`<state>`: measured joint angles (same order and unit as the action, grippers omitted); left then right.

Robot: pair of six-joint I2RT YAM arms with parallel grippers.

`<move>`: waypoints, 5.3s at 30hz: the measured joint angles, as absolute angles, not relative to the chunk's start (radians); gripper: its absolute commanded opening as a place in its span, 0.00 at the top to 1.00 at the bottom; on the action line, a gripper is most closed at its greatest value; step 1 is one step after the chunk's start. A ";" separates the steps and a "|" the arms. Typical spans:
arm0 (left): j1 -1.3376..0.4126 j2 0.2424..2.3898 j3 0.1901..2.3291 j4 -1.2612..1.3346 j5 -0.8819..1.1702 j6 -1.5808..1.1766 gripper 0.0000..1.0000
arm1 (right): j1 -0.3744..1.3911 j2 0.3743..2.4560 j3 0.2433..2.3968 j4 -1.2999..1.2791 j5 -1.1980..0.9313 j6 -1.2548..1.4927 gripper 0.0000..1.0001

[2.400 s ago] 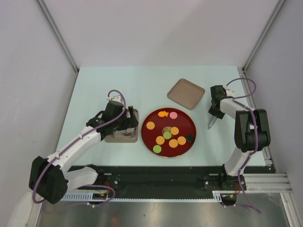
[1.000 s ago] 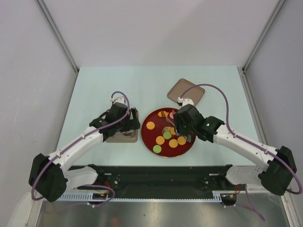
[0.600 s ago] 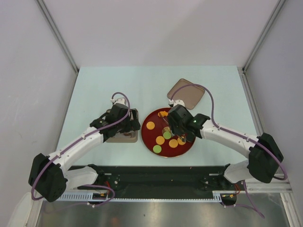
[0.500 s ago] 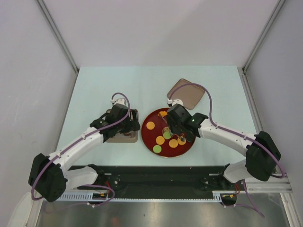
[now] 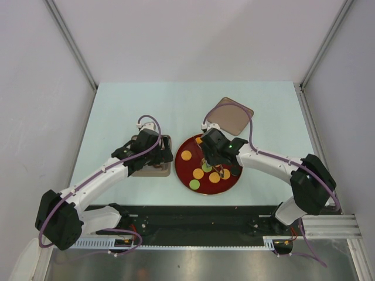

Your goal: Pack the cookies

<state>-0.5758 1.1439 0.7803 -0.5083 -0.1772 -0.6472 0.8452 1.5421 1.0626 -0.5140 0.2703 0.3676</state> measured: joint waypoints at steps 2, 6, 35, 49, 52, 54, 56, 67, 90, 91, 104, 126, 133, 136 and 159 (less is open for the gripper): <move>-0.576 1.144 0.780 -0.509 -0.178 -0.647 0.00 | 0.846 1.555 1.063 -0.516 0.264 0.365 0.55; -0.576 1.144 0.780 -0.512 -0.181 -0.648 0.00 | 0.846 1.562 1.063 -0.517 0.255 0.366 0.62; -0.571 1.028 0.852 -0.594 -0.285 -0.651 0.00 | 0.860 1.419 1.237 -0.638 0.259 0.361 0.66; -0.569 1.030 0.855 -0.613 -0.288 -0.650 0.00 | 0.860 1.432 1.106 -0.656 0.290 0.334 0.39; -0.569 1.034 0.854 -0.613 -0.286 -0.650 0.00 | 0.856 1.432 1.099 -0.643 0.290 0.334 0.40; -0.569 1.035 0.851 -0.613 -0.286 -0.650 0.00 | 0.853 1.432 1.092 -0.633 0.287 0.331 0.41; -0.569 1.035 0.847 -0.612 -0.285 -0.650 0.00 | 0.852 1.432 1.081 -0.620 0.280 0.328 0.42; -0.569 1.045 0.830 -0.609 -0.282 -0.651 0.00 | 0.847 1.486 1.061 -0.584 0.245 0.320 0.55; -0.569 1.043 0.825 -0.610 -0.285 -0.651 0.00 | 0.847 1.528 1.063 -0.572 0.201 0.321 0.75; -0.569 1.040 0.825 -0.612 -0.287 -0.651 0.00 | 0.847 1.526 1.066 -0.574 0.202 0.321 0.76; -0.416 0.918 0.852 -0.681 -0.370 -0.683 0.00 | 0.857 1.415 1.327 -0.683 0.228 0.320 0.87; -0.248 0.815 0.775 -0.803 -0.414 -0.805 0.00 | 0.995 1.794 1.669 -0.681 0.108 0.271 0.88; -0.245 0.815 0.754 -0.803 -0.399 -0.804 0.00 | 1.002 1.879 1.756 -0.675 0.078 0.256 0.85; -0.245 0.815 0.752 -0.803 -0.392 -0.803 0.00 | 1.004 1.908 1.762 -0.676 0.074 0.253 0.85; -0.245 0.804 0.752 -0.802 -0.389 -0.802 0.00 | 1.004 1.968 1.816 -0.676 0.071 0.242 0.46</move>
<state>-0.2451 0.8040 0.7517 -0.8024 -0.3889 -0.8017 1.0042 1.9678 1.8160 -0.6758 0.0708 0.2420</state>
